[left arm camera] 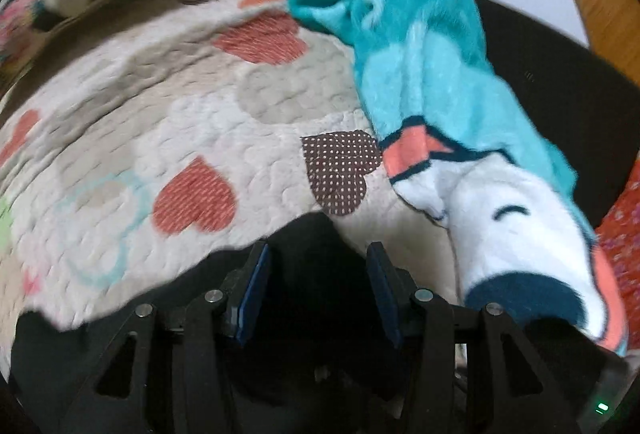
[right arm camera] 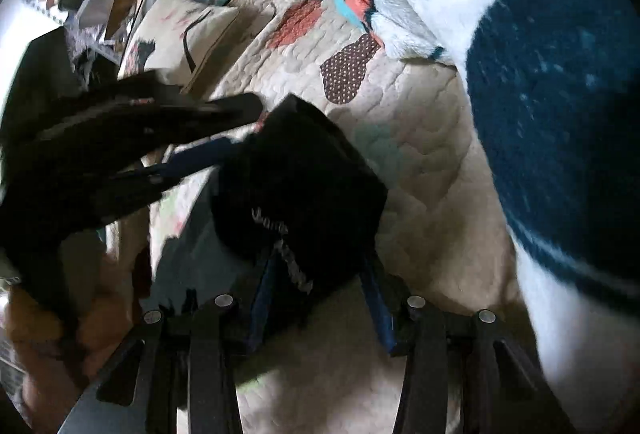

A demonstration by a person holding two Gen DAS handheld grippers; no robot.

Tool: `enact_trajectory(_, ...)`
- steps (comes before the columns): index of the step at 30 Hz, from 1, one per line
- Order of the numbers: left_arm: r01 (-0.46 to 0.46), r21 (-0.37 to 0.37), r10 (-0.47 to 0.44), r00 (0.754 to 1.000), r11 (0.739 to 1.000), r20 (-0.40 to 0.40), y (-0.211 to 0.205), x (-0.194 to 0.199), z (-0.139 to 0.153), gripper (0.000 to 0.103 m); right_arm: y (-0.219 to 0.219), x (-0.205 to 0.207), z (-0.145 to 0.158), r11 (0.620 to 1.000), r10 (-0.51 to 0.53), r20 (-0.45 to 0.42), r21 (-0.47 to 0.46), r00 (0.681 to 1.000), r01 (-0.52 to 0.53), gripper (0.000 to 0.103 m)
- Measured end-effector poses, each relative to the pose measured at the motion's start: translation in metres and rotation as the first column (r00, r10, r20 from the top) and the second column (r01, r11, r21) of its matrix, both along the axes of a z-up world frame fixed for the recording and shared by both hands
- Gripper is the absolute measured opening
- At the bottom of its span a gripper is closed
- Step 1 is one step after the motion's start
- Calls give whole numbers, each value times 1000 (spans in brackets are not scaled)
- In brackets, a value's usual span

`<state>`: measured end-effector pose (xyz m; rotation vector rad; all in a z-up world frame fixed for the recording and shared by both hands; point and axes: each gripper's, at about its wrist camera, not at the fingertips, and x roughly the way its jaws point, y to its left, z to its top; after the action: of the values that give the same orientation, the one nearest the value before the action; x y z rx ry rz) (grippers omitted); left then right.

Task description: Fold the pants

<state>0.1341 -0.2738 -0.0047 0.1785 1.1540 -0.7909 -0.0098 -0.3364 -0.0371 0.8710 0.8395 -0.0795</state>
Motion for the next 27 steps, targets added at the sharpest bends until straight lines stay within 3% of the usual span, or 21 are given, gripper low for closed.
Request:
enact_trajectory(3,32,7,-32,999,999,-40,-13,5,-12,51,-3,12,-2,1000,10,5,12,1000,-10,51)
enact_trajectory(4,60,38,-59,998,997,-25,-17,2,-12,42,-2,14,-1,1000,21,3,9,1000,-21,49)
enact_trajectory(5,88,68,-89,996,994,11,-20,-2,-11,5,1,16,1,999,40,6,1,999,-40,37)
enact_trajectory(6,106,70,-107,994,992,7,-21,-4,-10,3,4,17,3,998,58,6,-10,998,-58,26)
enact_trajectory(7,114,46,-113,993,992,-10,-19,-6,-8,0,7,17,7,997,72,11,-31,997,-72,24)
enact_trajectory(9,102,-23,-102,995,995,4,-7,-12,5,0,16,16,21,991,104,42,-85,994,-100,20)
enact_trajectory(14,18,-158,-18,1000,987,6,42,-16,44,0,46,11,56,962,202,119,-213,972,-174,19)
enact_trajectory(19,-116,-274,117,993,955,-10,116,-11,75,0,96,8,91,897,355,164,-339,920,-285,18)
enact_trajectory(23,-237,-343,236,971,909,-45,183,-8,81,0,145,9,106,818,481,153,-433,863,-379,17)
enact_trajectory(26,-334,-380,329,941,863,-81,238,-9,76,0,191,15,110,729,578,116,-518,808,-447,17)
enact_trajectory(27,-379,-398,370,923,835,-104,260,-10,72,0,210,17,110,688,613,95,-553,785,-470,17)
